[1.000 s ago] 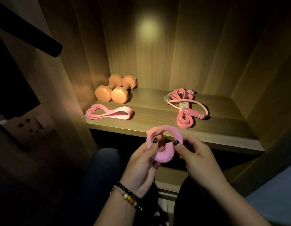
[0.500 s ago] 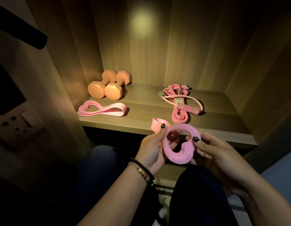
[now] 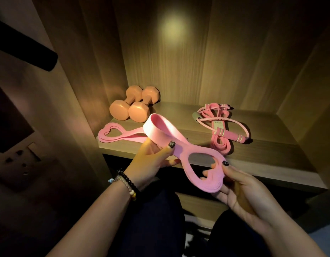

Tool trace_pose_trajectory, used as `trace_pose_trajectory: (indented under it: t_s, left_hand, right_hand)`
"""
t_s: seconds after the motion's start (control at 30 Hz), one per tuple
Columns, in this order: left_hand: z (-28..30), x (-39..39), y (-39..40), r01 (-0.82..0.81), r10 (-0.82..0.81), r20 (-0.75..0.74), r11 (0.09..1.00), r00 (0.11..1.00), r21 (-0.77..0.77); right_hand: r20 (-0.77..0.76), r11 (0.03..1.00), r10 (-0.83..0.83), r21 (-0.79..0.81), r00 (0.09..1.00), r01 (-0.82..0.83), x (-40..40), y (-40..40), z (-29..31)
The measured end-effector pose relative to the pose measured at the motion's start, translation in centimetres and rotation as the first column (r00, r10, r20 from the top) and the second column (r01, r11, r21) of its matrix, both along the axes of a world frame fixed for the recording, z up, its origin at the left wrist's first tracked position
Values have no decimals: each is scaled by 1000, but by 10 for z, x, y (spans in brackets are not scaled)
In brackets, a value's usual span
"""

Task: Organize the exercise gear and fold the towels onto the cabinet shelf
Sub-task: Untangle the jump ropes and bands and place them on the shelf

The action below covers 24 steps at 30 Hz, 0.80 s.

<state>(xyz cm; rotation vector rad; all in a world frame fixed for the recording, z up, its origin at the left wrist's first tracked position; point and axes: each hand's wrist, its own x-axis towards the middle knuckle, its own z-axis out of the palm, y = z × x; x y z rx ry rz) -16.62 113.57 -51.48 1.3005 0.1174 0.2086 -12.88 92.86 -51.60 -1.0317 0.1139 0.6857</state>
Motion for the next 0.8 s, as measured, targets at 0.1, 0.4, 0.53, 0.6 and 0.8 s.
trace_pose_trajectory:
  t_s: [0.1, 0.4, 0.53, 0.6, 0.8]
  left_hand:
    - [1, 5, 19, -92, 92, -4, 996, 996, -1]
    - [-2, 24, 71, -366, 363, -45, 925, 931, -101]
    - [3, 41, 98, -468, 454, -112, 861, 884, -200]
    - [6, 49, 109, -521, 498, -155, 818, 853, -242]
    - [3, 56, 134, -616, 571, -249, 769, 782, -172]
  right_hand:
    - [-36, 999, 27, -17, 999, -27, 11, 18, -2]
    - [141, 967, 177, -210, 974, -146, 57, 87, 12]
    - [284, 923, 274, -347, 919, -168, 83, 128, 23]
    - [331, 911, 290, -383, 898, -153, 96, 148, 26]
    - [345, 912, 261, -395, 902, -113, 114, 189, 34]
